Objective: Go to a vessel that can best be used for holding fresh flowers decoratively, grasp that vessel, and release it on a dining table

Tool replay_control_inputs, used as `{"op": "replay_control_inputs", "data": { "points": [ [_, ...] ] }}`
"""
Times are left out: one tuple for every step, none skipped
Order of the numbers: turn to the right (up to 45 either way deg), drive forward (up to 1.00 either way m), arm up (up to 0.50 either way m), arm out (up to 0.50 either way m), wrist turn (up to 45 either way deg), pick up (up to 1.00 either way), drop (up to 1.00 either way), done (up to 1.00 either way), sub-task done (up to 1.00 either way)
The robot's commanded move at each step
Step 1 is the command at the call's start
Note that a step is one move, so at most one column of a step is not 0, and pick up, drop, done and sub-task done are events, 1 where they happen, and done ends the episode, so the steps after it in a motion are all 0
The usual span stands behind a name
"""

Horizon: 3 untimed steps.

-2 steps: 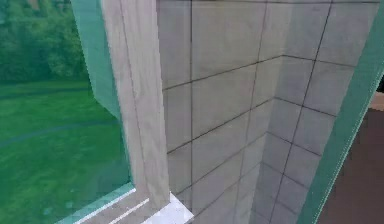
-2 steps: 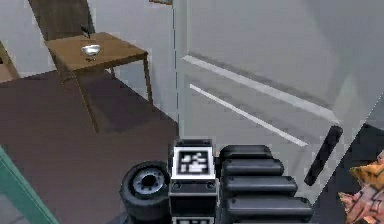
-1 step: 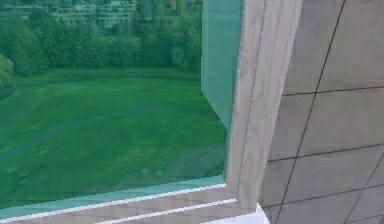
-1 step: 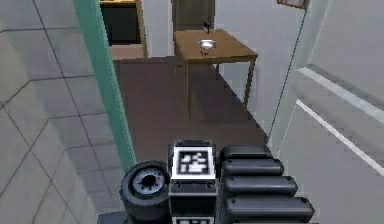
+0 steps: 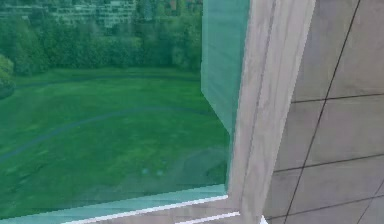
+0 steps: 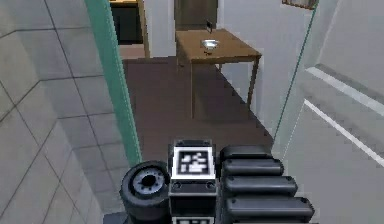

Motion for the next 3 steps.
{"op": "replay_control_inputs", "data": {
  "points": [
    [45.0, 0.0, 0.0, 0.0, 0.0, 0.0, 0.0, 0.0, 0.0],
    [45.0, 0.0, 0.0, 0.0, 0.0, 0.0, 0.0, 0.0, 0.0],
    [9.0, 0.0, 0.0, 0.0, 0.0, 0.0, 0.0, 0.0, 0.0]
  ]
}}
